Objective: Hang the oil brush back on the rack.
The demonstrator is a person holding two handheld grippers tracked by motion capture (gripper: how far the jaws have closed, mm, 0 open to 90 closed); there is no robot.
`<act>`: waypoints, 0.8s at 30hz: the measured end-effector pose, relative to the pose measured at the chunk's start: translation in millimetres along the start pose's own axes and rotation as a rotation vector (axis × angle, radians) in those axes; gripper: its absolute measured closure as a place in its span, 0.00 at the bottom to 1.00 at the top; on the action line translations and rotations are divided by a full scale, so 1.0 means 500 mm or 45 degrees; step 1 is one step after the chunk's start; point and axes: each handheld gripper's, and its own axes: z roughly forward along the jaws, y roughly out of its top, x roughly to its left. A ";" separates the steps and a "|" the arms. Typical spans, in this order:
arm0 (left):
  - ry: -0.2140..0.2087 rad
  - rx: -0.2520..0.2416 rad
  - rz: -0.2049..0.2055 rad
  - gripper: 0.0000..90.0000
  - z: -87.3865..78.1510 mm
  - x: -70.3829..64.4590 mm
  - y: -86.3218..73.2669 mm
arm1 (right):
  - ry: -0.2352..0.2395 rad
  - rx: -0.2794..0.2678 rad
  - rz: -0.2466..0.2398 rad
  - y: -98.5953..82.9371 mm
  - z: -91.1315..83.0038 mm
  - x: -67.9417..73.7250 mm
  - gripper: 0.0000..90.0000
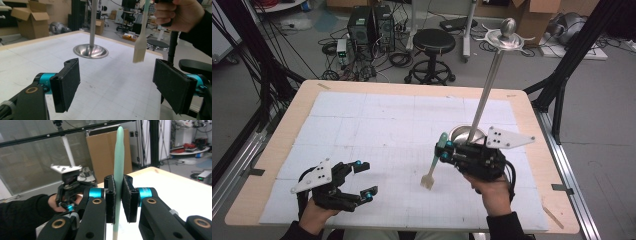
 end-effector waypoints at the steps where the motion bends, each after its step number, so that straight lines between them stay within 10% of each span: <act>1: 0.012 0.002 0.004 0.24 -0.002 0.002 0.000 | -0.010 0.004 -0.002 0.013 -0.002 -0.009 0.91; 24: 0.087 0.012 0.006 0.25 -0.012 0.012 -0.003 | -0.175 -0.054 0.040 0.222 -0.092 -0.135 0.91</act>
